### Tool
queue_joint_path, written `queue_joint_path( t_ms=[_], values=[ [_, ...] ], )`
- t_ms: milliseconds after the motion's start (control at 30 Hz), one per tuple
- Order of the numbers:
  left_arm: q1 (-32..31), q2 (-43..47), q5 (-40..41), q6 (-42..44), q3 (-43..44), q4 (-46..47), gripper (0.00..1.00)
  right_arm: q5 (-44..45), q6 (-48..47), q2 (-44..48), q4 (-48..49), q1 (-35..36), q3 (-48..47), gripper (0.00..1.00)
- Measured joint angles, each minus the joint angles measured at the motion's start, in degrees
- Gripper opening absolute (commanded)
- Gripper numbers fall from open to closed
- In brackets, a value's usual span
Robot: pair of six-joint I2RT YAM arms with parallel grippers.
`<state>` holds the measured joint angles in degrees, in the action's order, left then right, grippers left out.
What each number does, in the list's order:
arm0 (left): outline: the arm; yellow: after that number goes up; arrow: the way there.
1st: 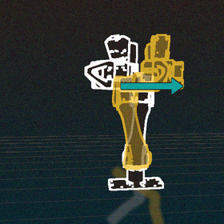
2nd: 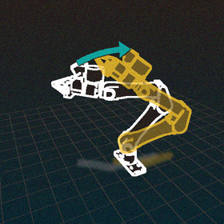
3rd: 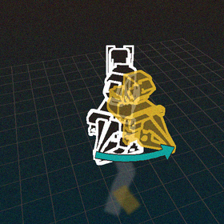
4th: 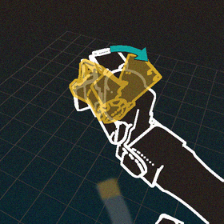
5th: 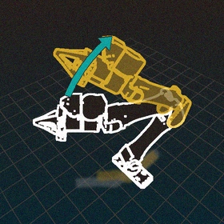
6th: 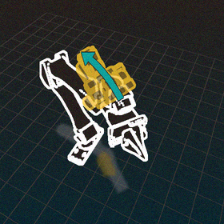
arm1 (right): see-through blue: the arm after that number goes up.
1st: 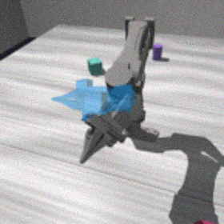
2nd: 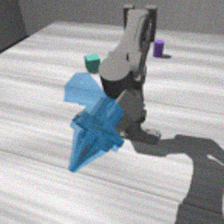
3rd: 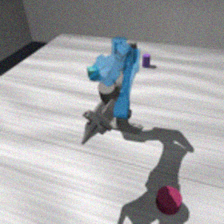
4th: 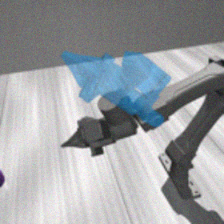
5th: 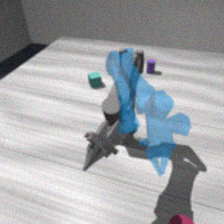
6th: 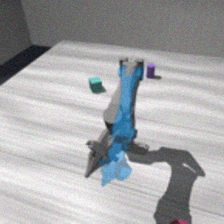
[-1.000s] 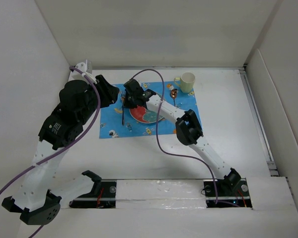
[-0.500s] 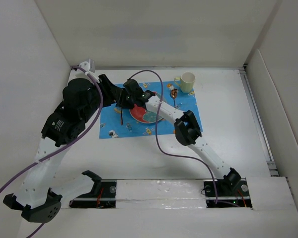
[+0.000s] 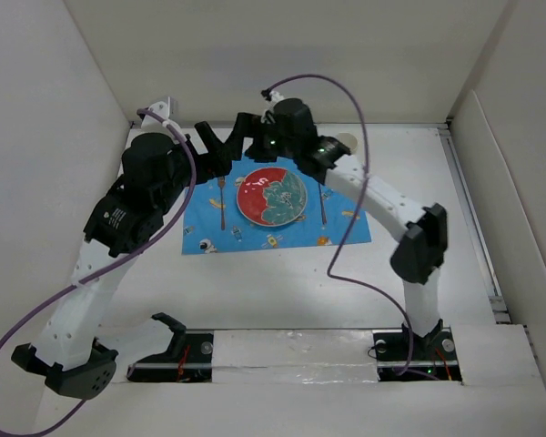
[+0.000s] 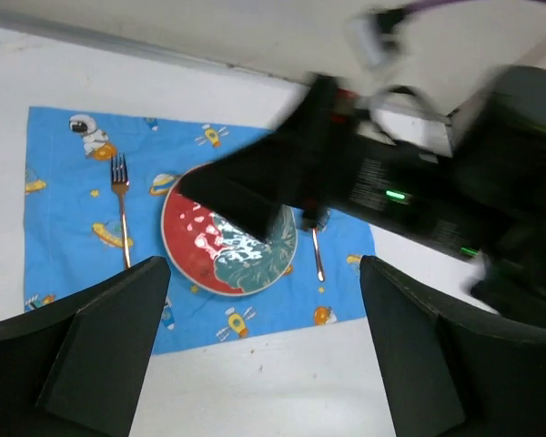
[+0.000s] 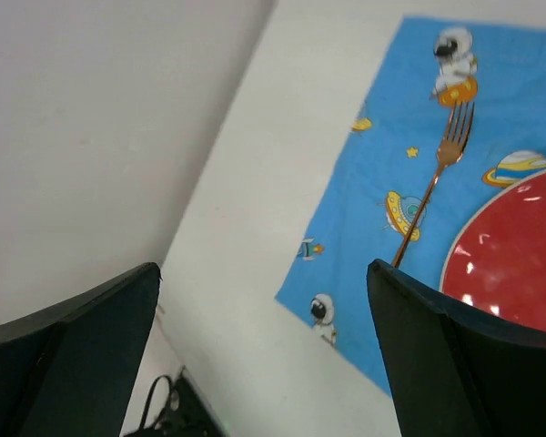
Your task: Set the dinner table for one person
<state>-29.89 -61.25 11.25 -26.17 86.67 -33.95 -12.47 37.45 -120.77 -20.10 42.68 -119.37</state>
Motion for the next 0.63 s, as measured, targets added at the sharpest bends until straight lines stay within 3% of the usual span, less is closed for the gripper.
queue_joint_path(
  t_ms=[233, 333, 467, 567, 633],
  values=[
    [0.0, -0.35, 1.55, 0.02, 2.4, 1.68, 0.9, 0.5, -4.81, 34.1, 5.42, -5.01, 25.59, 1.0],
    [0.0, -0.9, 5.07, 0.42, 5.79, 0.92, 0.99, 5.66, -5.31, 50.05, 4.55, -8.96, 35.19, 1.0],
    [0.0, -0.55, 10.75, 1.77, 10.58, 1.09, 0.99, 17.4, -5.29, 70.01, 1.25, -15.39, 45.0, 1.0],
    [0.0, 1.99, 12.98, 2.36, 10.43, 2.51, 0.99, 22.67, -5.84, 78.03, -0.52, -21.18, 46.93, 1.0],
    [0.0, 3.72, 12.94, 2.34, 8.74, 4.07, 0.99, 22.97, -6.32, 78.73, -1.27, -24.0, 46.9, 1.0]
  ],
)
